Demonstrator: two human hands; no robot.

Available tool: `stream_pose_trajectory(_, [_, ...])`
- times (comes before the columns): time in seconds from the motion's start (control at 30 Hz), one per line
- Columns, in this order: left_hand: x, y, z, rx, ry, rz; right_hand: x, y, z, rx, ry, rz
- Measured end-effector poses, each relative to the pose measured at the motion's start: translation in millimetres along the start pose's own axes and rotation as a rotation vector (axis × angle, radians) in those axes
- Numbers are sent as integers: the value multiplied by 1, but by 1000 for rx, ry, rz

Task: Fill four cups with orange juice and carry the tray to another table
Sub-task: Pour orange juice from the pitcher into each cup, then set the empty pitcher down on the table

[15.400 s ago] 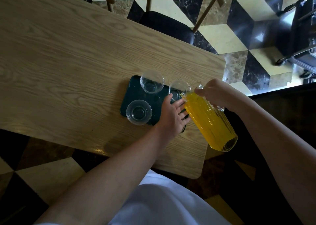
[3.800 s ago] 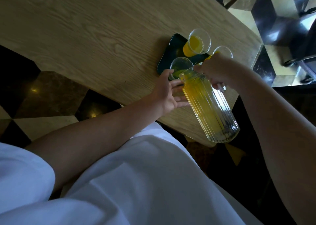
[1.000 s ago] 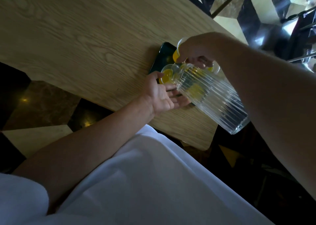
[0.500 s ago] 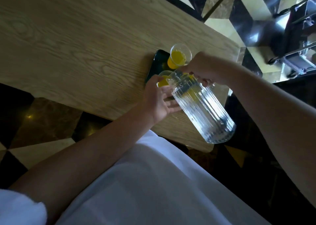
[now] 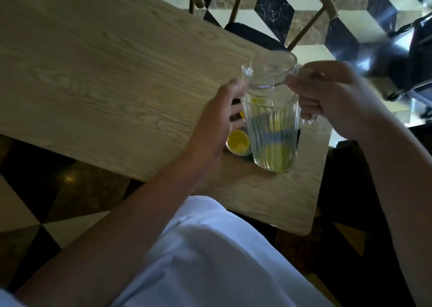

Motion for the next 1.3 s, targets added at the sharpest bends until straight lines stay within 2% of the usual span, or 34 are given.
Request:
stream_pose_trajectory(0.13, [35, 29, 10, -158, 40, 57, -23, -16, 34, 148, -28, 135])
stream_pose_trajectory(0.27, [76, 41, 27, -292, 60, 154, -47, -4, 73, 185, 2, 175])
stream_pose_trajectory(0.5, [133, 23, 60, -245, 46, 45, -94, 27, 118, 162, 117, 206])
stream_pose_trajectory(0.63, [149, 9, 72, -245, 65, -60, -107, 41, 128, 145, 190, 273])
stream_pose_trajectory(0.77, [157, 3, 81, -268, 51, -66, -111, 51, 139, 115, 238, 293])
stream_pose_trajectory(1.13, [175, -1, 94, -238, 73, -13, -128, 71, 157, 73, 254, 331])
stream_pose_trajectory(1.3, [181, -8, 96, -288, 63, -7, -131, 74, 162, 65, 250, 299])
Point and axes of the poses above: each hand's wrist, its own z-axis towards the middle knuckle, its own x-axis out of the back of the hand, y = z × x, the point moved 6 cm from there along z, towards the middle knuckle, and after that the axes turned 4 degrees about x, right-handed, at the moved point
